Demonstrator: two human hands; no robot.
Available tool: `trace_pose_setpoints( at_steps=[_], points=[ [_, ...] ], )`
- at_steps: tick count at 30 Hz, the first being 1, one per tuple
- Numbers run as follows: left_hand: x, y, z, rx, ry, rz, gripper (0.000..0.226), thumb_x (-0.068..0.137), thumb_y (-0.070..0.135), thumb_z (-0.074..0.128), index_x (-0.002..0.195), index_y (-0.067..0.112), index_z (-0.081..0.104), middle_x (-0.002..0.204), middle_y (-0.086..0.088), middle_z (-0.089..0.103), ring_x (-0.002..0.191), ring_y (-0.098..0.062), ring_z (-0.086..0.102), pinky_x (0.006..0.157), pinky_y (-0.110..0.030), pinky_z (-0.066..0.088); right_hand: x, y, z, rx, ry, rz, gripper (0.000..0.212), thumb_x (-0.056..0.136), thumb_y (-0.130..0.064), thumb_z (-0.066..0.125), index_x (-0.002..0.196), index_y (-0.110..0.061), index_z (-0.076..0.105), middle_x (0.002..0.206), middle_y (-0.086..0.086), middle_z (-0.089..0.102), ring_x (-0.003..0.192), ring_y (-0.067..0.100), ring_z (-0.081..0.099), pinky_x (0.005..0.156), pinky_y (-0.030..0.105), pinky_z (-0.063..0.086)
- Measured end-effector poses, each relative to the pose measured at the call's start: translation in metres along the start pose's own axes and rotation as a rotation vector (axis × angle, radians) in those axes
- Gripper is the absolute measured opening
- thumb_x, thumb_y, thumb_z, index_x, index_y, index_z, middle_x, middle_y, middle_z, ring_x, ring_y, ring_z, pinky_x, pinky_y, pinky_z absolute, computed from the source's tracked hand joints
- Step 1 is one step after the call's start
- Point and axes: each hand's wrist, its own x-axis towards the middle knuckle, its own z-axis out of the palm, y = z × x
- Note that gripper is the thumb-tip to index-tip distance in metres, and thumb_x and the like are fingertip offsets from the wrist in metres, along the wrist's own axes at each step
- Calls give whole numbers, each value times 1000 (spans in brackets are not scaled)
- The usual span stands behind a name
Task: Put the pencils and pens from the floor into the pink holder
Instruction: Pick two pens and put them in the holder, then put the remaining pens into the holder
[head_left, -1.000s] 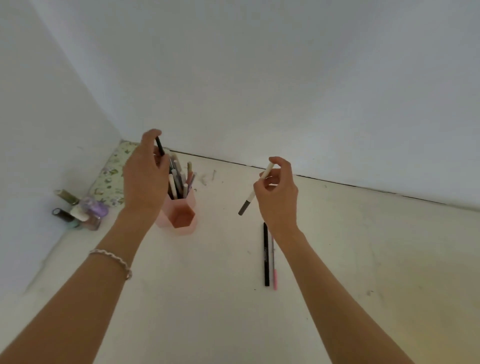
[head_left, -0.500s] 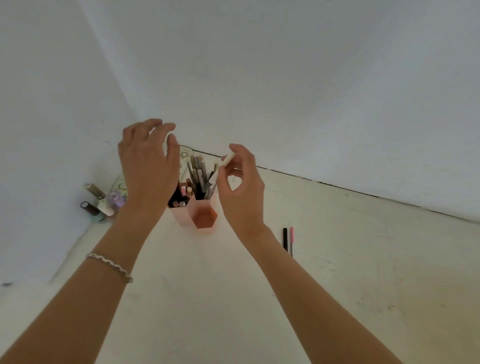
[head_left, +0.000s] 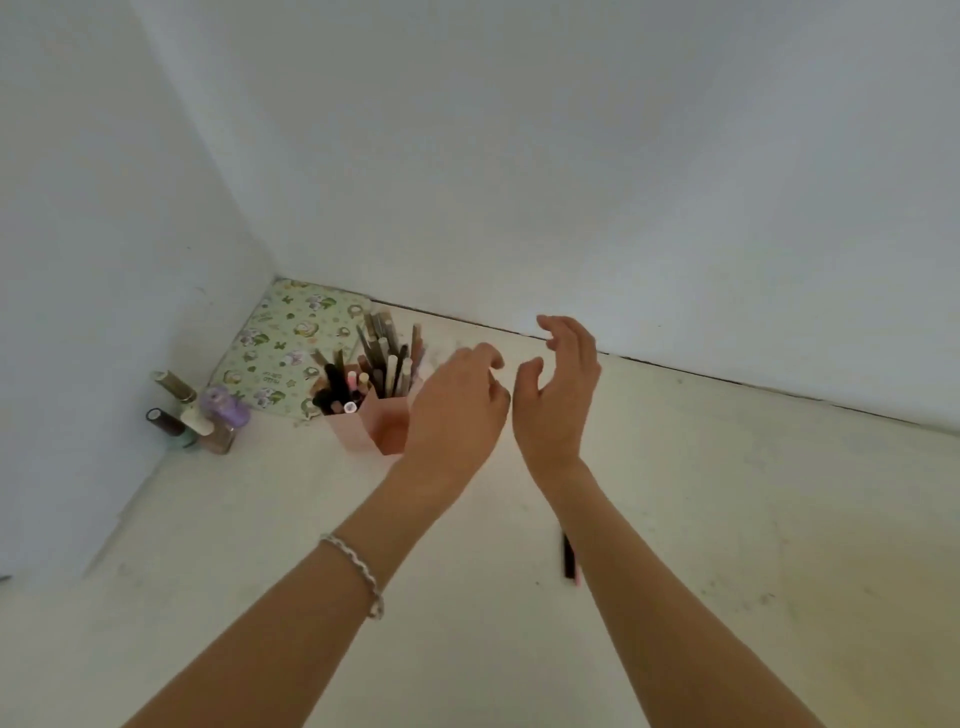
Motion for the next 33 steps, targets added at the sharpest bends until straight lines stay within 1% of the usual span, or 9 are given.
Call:
trace_pose_setpoints(
  at_steps=[2, 5, 10, 18, 21, 23, 27, 30, 33],
  points=[
    [-14, 12, 42, 24, -280, -101, 26, 89, 18, 55, 115, 17, 59, 103, -2, 67, 95, -20, 64, 84, -35, 52, 5, 16, -24, 5, 43, 104, 43, 79, 3, 46, 118, -14, 58, 119, -1, 55, 99, 8, 52, 96, 38, 41],
    [-31, 21, 90, 17, -477, -221, 30, 90, 23, 55, 120, 14, 54, 109, -5, 67, 101, -24, 63, 84, -33, 51, 5, 40, -56, -30, 65, 183, 40, 81, 2, 44, 111, -21, 58, 108, -9, 56, 91, 4, 51, 89, 36, 45],
    [-44, 27, 128, 63, -508, -296, 33, 92, 26, 60, 119, 12, 45, 110, -7, 61, 96, -26, 63, 77, -36, 51, -4, 76, -98, -72, 104, 272, 33, 89, 5, 45, 106, -17, 63, 105, -5, 63, 89, -2, 54, 76, 9, 39],
    [-37, 30, 132, -113, -475, -424, 44, 90, 18, 64, 128, 10, 41, 111, -9, 65, 97, -26, 63, 75, -32, 47, -25, 95, -109, -23, 31, 432, 36, 87, 4, 46, 108, -21, 61, 99, -10, 62, 82, 0, 56, 71, 12, 44],
    [-18, 29, 114, -264, -362, -446, 48, 91, 13, 62, 134, 11, 41, 96, -4, 62, 85, -24, 64, 74, -33, 50, -25, 97, -103, -149, -197, 521, 27, 92, -8, 48, 115, -17, 58, 84, -8, 60, 66, 9, 56, 63, 26, 47],
    [-4, 30, 97, -315, -258, -382, 55, 90, 9, 60, 139, 18, 38, 86, 1, 61, 76, -20, 64, 68, -29, 50, -29, 95, -94, -284, -445, 569, 31, 94, -21, 52, 124, -13, 52, 81, -3, 60, 73, 18, 61, 65, 30, 46],
    [14, 36, 60, -436, -119, -272, 63, 88, 6, 57, 142, 31, 37, 81, 3, 59, 71, -15, 65, 54, -17, 44, -50, 81, -70, -508, -767, 466, 47, 93, -27, 56, 133, -12, 36, 109, 12, 58, 98, 34, 60, 73, 35, 44],
    [20, 37, 29, -451, 24, -213, 56, 87, 7, 60, 136, 31, 44, 90, 2, 60, 75, -11, 64, 54, -13, 44, -53, 70, -56, -535, -847, 387, 51, 91, -6, 42, 141, -13, 31, 114, 16, 56, 103, 36, 59, 83, 38, 45],
    [25, 25, -16, -409, 267, -91, 49, 86, 9, 63, 127, 30, 47, 95, 3, 59, 76, -3, 63, 57, -7, 46, -35, 51, -45, -361, -727, 398, 51, 84, -3, 46, 134, -13, 40, 100, 14, 59, 89, 33, 60, 77, 37, 49]
  ],
)
